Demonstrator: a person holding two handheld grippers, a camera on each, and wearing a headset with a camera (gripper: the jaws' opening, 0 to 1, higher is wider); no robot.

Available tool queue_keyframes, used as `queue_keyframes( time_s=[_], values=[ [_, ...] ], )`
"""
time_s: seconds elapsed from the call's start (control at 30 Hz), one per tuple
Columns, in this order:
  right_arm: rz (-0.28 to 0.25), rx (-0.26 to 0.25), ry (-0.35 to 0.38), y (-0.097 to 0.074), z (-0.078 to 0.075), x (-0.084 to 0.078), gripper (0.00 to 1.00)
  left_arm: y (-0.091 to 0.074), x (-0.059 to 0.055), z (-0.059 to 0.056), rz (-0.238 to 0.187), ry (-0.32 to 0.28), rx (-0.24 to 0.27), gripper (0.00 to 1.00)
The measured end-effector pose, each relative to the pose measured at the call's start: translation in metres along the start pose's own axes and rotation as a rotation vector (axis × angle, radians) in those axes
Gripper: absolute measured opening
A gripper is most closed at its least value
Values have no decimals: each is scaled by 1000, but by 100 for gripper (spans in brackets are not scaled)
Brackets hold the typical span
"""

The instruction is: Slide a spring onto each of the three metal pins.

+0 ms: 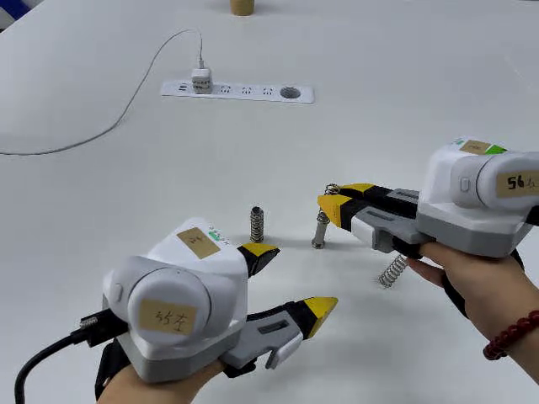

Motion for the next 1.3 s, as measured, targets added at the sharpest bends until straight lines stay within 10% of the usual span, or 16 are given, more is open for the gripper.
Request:
queue_keyframes(
  time_s=[1.3],
  values=[
    [155,-14,-47,14,5,-33,12,0,-7,1,34,5,5,47]
  ],
)
Point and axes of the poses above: the centre of the closed fingertips' face, and the gripper's own axes: y roughly forward along the fingers, z roughly to its left, x roughly out of its top, the point moved 7 cm from there along -y, roughly backward along the fingers, and after that the axes turned 9 degrees about -x, right-handed, at the moved point
